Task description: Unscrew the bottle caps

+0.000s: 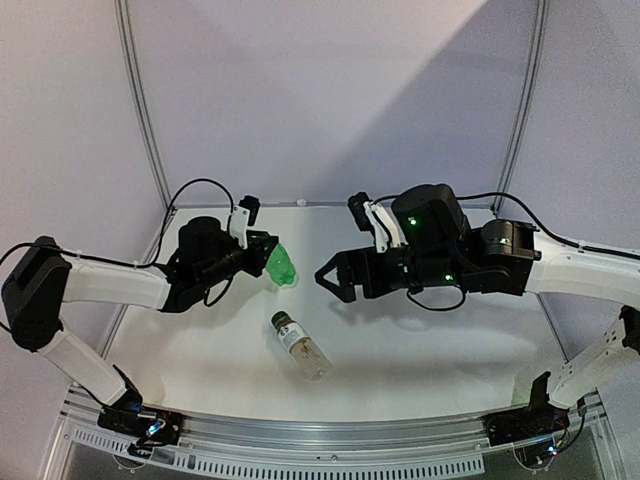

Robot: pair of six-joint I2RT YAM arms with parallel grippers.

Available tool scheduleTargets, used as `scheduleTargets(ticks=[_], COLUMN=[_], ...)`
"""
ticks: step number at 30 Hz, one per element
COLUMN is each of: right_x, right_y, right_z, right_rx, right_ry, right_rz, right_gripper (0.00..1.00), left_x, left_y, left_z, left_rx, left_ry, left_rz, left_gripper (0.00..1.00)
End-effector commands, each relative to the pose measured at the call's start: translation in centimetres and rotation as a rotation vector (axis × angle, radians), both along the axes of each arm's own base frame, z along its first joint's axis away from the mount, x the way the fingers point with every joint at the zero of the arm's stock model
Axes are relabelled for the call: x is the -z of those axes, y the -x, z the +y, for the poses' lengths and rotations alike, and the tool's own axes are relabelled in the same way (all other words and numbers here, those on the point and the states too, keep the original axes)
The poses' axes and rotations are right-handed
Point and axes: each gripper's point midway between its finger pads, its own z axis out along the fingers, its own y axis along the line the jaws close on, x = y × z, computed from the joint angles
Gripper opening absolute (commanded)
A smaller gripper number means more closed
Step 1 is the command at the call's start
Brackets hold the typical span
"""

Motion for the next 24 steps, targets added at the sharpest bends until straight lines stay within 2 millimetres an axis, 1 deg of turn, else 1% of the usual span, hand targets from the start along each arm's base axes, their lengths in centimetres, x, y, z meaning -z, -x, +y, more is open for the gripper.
scheduleTargets(ticks=[1, 3, 4, 13, 19, 24], right_x=[0.4, 0.4, 0.5, 0.6, 0.5, 0.5], right_y=[-0.2, -0.2, -0.2, 0.0, 0.1, 0.3], right_z=[0.3, 0.4, 0.4, 0.5, -0.1, -0.6], right_rx=[-0.006, -0.007, -0.009, -0.017, -0.006, 0.003], right_ry=[0.006, 0.006, 0.007, 0.001, -0.006, -0.010], right_rz=[-0.015, -0.015, -0.014, -0.006, -0.002, 0.001], right_gripper=[0.93, 0.93, 0.93, 0.92, 0.92, 0.92], left_x=[0.5, 1.1, 1.4, 3.2, 2.9, 1.6], left_y=[0.3, 0.5, 0.6, 0.9, 1.5, 1.9], left_z=[-0.8, -0.9, -0.9, -0.8, -1.6, -2.2], left_rx=[0.044, 0.051, 0.051, 0.044, 0.060, 0.069], left_ry=[-0.007, -0.020, -0.031, -0.107, -0.116, -0.098], left_rz=[-0.009, 0.002, 0.006, 0.029, 0.019, 0.005], left_gripper=[0.28, 0.37, 0.38, 0.38, 0.37, 0.38])
